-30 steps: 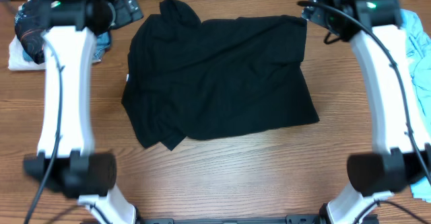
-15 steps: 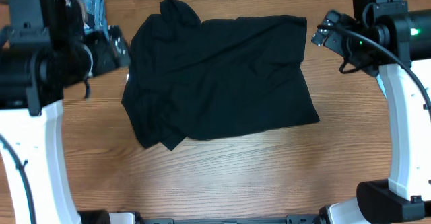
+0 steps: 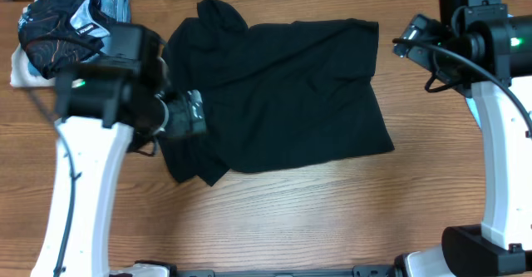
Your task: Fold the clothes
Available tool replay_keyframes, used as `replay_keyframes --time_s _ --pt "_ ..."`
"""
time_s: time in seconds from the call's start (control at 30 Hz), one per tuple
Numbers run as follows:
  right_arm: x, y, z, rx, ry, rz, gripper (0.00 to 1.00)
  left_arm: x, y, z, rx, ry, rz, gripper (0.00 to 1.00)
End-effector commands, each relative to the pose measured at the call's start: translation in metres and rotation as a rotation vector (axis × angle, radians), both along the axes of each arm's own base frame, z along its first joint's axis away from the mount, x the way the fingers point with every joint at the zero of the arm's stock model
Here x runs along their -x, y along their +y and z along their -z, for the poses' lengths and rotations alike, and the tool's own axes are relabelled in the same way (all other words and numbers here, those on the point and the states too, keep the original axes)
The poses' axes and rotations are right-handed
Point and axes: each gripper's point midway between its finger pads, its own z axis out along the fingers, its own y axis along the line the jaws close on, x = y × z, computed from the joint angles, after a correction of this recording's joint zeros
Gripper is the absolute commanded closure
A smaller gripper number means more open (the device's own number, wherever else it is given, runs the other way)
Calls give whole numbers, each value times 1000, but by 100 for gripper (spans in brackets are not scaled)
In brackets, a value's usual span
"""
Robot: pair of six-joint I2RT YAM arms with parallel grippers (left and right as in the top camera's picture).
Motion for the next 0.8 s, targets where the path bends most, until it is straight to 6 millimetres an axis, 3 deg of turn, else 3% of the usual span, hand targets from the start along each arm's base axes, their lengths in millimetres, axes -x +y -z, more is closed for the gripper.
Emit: replay_keyframes --time_s 0.0,0.17,0.37,0.53,0.77 --pt "-1 -37 2 1 -18 109 0 12 -7 50 -18 119 -59 0" --pt "-4 -69 38 -90 67 199 0 22 -26 108 -14 187 -181 0" --pt "-6 -83 90 -143 214 245 0 45 -37 166 -27 255 -359 0" --pt "-8 -83 114 -147 274 247 0 46 -21 191 -49 242 -430 0" --pt "-10 -83 121 -150 273 247 0 53 -3 218 -52 286 -526 3"
